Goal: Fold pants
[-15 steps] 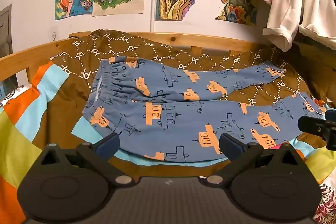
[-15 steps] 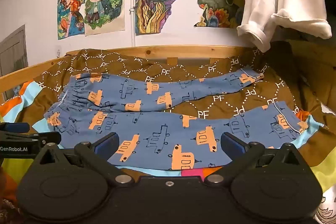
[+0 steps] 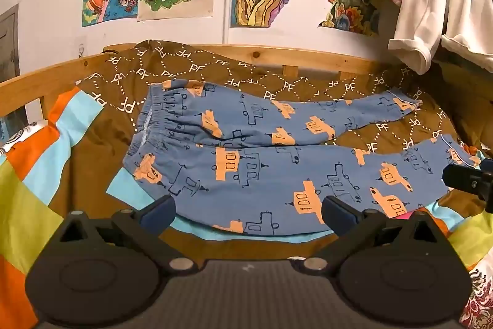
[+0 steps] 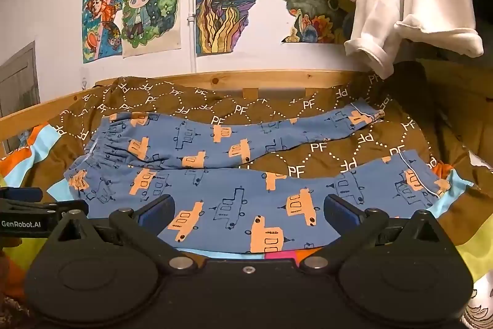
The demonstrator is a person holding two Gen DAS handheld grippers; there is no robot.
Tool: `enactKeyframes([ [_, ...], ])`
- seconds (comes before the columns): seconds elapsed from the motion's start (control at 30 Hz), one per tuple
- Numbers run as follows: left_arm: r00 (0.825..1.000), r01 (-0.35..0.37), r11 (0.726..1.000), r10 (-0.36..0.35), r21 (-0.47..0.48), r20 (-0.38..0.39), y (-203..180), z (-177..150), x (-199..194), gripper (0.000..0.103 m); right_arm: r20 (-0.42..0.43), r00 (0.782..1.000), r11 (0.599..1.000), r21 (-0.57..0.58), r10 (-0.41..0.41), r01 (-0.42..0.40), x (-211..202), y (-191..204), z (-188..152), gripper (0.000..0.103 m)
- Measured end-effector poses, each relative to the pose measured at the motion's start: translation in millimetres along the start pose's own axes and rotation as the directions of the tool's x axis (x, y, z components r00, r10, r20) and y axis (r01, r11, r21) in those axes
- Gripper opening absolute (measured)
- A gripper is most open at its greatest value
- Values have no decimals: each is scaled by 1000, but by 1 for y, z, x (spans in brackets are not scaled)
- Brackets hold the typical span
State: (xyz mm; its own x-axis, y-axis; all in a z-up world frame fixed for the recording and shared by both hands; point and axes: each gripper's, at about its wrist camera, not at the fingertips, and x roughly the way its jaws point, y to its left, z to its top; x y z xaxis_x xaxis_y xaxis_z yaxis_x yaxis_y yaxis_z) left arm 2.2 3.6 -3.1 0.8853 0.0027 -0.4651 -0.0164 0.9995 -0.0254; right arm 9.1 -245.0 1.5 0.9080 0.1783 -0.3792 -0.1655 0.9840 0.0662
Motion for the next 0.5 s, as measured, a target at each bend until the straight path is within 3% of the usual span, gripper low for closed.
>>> enactKeyframes([
  [0.5, 1000, -8, 1000, 8, 4, -6, -1, -1, -1, 103, 0, 1000, 1000, 14, -8, 8, -4, 1, 0, 102],
])
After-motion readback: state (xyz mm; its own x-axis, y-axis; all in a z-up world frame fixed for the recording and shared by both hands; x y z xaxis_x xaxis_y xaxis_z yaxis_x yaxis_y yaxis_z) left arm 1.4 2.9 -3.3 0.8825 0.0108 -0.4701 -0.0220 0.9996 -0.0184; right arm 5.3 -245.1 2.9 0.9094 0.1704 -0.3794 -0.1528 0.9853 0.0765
